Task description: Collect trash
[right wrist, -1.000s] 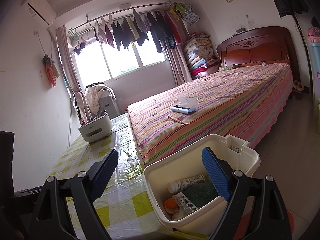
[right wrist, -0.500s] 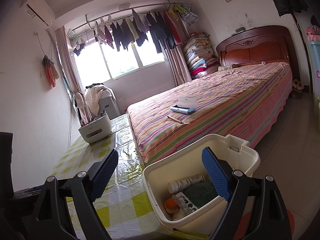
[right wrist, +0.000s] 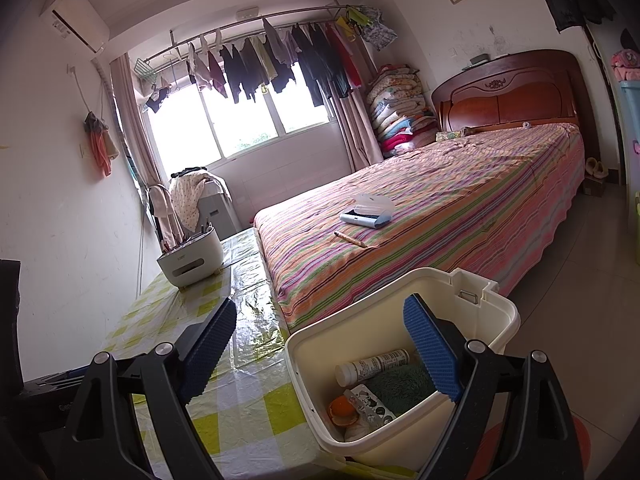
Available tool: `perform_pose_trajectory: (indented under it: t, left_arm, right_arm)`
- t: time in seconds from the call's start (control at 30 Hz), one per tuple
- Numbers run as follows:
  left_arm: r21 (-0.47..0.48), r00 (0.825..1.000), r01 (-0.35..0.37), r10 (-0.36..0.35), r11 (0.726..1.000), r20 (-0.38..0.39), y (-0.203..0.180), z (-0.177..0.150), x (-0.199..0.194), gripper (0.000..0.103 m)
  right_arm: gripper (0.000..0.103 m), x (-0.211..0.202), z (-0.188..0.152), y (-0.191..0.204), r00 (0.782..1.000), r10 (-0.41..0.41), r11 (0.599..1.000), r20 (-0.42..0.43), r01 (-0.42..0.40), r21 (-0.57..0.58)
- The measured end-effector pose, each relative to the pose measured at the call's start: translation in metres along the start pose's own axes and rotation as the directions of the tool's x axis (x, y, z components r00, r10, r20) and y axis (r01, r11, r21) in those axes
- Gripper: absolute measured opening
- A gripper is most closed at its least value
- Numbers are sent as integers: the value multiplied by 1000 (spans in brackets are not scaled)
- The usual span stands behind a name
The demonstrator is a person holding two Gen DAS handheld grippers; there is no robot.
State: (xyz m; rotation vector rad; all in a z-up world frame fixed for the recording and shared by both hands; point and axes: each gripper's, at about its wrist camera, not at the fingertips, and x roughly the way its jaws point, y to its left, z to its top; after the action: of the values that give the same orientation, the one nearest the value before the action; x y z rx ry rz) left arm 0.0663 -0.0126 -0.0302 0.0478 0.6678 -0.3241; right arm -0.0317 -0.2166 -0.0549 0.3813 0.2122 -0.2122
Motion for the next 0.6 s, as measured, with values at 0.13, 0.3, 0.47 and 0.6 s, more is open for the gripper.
perform_pose_trajectory:
  t: [0.13, 0.3, 0.47, 0.6]
  left_arm:
    - [1, 1000, 9, -9, 1000, -6, -1, 0, 0, 93]
    - [-15, 999, 43, -44, 999, -24, 1, 0, 2, 93]
    - [-58, 996, 81, -83, 995, -27, 9, 1, 3, 93]
    - [-83, 992, 125, -127, 989, -19, 13, 2, 2, 93]
  right_arm:
    - [83, 0, 1, -1, 1000, 1, 1000, 0, -1, 1]
    - [83, 0, 1, -1, 1000, 1, 1000, 0, -1, 2]
    - [83, 0, 1, -1, 1000, 1, 1000, 0, -1, 3]
    - [83, 0, -1, 0, 1000, 0, 1000, -1, 0, 4]
